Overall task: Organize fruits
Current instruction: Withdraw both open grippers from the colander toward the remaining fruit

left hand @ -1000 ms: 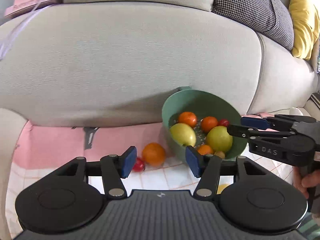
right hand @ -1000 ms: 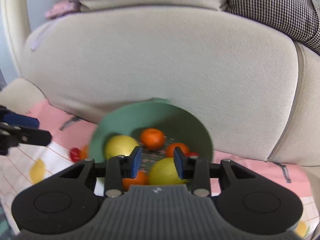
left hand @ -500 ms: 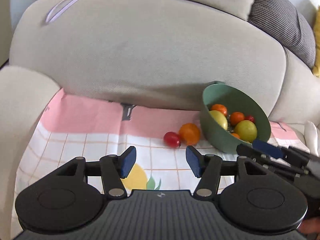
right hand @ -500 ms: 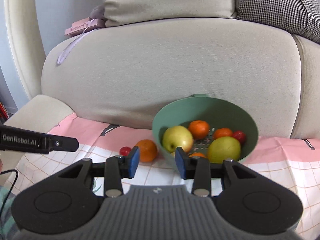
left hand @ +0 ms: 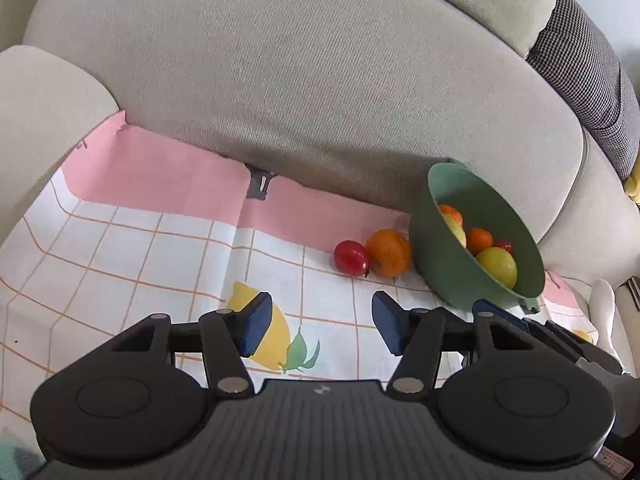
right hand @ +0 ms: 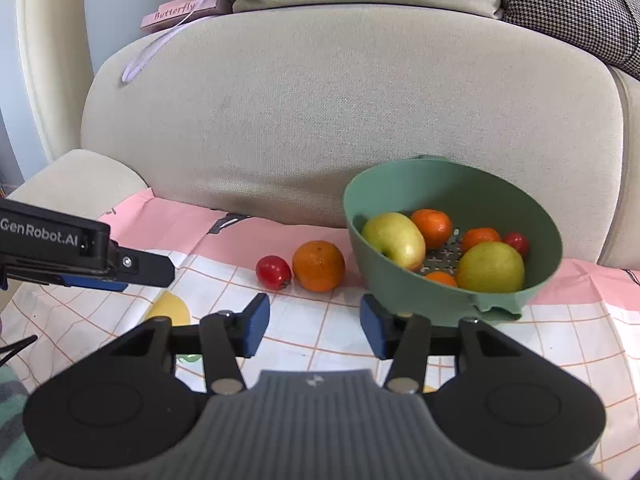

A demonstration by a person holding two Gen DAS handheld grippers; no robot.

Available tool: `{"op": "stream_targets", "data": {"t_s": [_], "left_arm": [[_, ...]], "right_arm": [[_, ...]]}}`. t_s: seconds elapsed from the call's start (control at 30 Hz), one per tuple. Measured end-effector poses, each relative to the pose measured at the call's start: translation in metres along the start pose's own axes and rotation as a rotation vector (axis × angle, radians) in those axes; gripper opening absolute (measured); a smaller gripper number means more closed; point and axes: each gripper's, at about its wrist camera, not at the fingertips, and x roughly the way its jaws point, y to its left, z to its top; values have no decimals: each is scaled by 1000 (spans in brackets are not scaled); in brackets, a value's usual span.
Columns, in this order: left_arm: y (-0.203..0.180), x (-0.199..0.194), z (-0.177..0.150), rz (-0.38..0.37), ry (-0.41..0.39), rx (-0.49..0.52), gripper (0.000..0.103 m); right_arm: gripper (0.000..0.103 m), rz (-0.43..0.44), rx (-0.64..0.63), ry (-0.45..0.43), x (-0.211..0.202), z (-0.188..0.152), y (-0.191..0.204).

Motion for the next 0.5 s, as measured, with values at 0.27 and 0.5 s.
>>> {"op": "stream_targets", "data": {"t_s": [0.27, 0.5], "left_arm": [[9, 22, -10, 44, 42, 1, 68], [5, 32, -3, 25, 20, 45, 67]], "right_arm": [[48, -1, -34, 26, 18, -9, 4], [47, -9, -62, 29, 31, -14, 5]]}}
